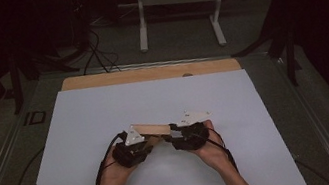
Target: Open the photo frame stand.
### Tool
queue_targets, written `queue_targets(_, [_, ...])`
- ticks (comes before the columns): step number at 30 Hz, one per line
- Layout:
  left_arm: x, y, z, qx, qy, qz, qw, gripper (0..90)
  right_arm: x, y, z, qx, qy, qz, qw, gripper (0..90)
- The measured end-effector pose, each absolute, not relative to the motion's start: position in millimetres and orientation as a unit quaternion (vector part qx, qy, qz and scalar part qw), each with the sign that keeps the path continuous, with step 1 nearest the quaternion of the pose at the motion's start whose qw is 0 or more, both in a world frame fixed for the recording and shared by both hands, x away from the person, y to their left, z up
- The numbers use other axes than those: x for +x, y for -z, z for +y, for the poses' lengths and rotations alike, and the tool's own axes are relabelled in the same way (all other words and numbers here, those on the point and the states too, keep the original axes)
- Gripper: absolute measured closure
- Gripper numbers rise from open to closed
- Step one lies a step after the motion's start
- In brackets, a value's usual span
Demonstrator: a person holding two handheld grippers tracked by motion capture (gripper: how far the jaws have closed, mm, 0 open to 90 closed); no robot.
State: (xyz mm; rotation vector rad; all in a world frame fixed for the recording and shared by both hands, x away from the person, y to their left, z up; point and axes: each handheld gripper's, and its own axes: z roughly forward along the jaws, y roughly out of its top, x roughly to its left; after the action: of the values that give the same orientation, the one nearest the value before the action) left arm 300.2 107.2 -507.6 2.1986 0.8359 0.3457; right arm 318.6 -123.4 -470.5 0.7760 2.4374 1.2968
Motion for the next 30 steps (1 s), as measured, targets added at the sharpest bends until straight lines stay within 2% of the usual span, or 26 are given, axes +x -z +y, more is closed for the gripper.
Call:
queue_targets(17, [296.3, 511.4, 108.8, 0.860, -0.128, 0.325, 0.371, 72.9, 311.8, 477.3, -124.5, 0.260, -0.445, 0.847, 0.132, 52.7])
queue_targets(30, [292.8, 508.3, 114.4, 0.854, -0.132, 0.330, 0.380, 69.2, 309.3, 476.0, -126.6, 0.256, -0.444, 0.848, 0.133, 44.2])
